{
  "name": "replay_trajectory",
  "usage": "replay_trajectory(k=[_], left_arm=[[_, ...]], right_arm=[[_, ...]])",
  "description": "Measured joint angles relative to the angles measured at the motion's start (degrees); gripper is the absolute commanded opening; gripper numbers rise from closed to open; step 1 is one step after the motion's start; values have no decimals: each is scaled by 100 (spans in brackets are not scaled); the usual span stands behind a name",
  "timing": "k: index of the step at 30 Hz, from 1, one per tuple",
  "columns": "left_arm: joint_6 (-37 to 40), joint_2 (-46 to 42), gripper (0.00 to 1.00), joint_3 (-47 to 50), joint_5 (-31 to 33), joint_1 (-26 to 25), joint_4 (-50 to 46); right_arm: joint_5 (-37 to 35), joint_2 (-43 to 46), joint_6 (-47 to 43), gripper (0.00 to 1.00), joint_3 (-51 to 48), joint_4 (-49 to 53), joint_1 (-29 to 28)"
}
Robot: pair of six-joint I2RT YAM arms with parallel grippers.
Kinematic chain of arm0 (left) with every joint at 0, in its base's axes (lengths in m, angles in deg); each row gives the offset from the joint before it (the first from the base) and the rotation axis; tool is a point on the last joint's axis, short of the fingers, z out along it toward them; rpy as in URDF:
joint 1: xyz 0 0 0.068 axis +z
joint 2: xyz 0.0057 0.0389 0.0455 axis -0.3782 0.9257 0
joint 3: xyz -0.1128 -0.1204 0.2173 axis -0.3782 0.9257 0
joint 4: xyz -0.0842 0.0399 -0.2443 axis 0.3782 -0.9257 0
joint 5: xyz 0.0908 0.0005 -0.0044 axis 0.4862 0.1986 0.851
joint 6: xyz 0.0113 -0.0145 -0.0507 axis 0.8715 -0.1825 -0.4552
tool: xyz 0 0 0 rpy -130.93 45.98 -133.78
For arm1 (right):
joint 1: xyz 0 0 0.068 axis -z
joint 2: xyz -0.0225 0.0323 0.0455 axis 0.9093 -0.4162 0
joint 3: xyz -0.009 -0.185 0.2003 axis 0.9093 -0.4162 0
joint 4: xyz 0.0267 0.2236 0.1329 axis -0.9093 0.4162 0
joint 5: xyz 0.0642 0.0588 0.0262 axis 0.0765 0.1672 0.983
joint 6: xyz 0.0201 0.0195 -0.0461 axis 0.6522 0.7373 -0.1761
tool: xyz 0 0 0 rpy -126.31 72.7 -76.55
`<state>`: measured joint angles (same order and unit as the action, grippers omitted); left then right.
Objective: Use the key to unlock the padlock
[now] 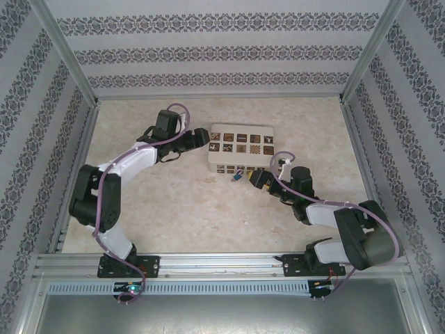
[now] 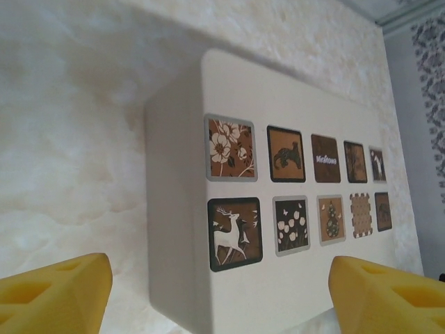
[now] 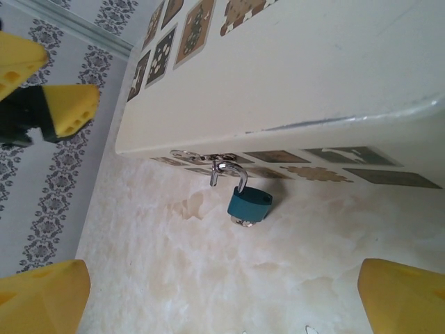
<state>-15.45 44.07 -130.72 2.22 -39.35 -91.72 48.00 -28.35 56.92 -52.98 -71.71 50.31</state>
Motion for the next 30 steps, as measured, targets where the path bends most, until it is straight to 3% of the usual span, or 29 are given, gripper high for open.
replay_trajectory(k=[8, 14, 30], left_arm=[[-35, 916, 72, -466, -765, -17, 2], [-48, 1167, 68, -487, -944, -90, -74], [-400, 234, 66, 1021, -811, -127, 520]], right_arm=[[0, -219, -4, 98, 210, -48, 118], [2, -354, -85, 99, 367, -103, 192], [472, -1344, -568, 98, 1427, -90, 374]])
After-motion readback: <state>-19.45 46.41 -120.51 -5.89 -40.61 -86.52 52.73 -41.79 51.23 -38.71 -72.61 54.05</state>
